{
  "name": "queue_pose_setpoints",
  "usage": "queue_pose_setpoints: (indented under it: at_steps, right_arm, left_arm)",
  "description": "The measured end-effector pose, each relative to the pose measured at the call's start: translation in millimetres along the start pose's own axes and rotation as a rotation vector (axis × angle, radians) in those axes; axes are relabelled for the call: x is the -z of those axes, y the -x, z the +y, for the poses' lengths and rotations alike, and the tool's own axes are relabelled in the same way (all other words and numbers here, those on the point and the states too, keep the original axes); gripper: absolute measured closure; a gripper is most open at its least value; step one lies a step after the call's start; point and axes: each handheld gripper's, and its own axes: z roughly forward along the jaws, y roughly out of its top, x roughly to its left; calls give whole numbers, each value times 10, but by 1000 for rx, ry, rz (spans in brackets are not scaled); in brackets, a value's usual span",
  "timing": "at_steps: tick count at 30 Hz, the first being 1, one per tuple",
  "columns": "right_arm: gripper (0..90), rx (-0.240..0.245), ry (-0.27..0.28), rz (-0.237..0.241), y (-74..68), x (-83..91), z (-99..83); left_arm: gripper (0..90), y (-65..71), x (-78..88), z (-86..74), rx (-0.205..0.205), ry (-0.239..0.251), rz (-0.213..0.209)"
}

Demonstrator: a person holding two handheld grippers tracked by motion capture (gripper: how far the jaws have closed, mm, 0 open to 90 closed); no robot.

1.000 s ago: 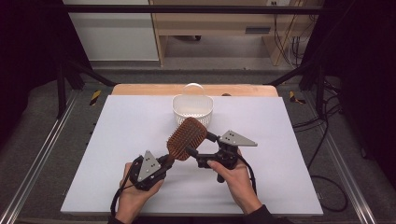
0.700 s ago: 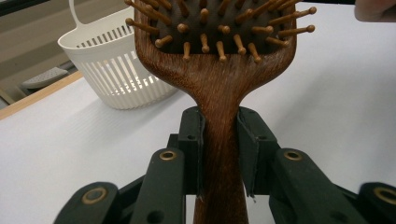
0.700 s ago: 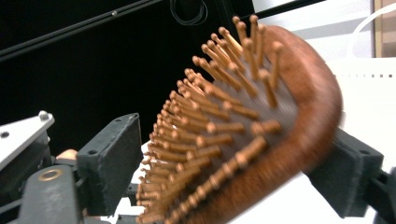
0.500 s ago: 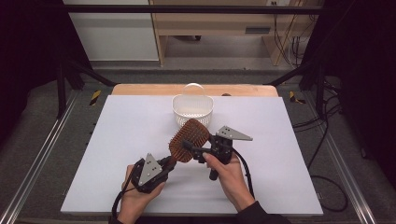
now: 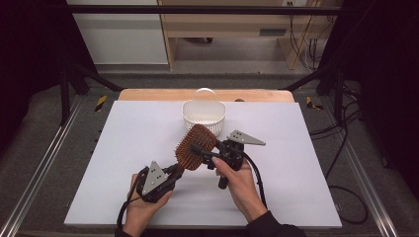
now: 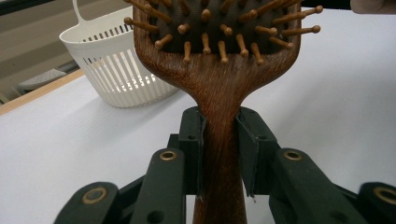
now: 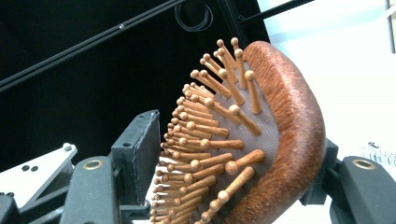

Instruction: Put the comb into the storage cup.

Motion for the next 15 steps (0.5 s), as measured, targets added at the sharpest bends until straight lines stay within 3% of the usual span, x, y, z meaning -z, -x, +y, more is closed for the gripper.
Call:
queue_pose_setpoints:
  at_steps: [7,15]
  right_arm:
    - [421,-30,7,15,-31,-22,1]
    - [482,-20,11,42,-76,-34,0]
  left_arm:
    - [723,1,0,-21,9,-4,8]
    - [723,-6,-31,-48,26,-17,-1]
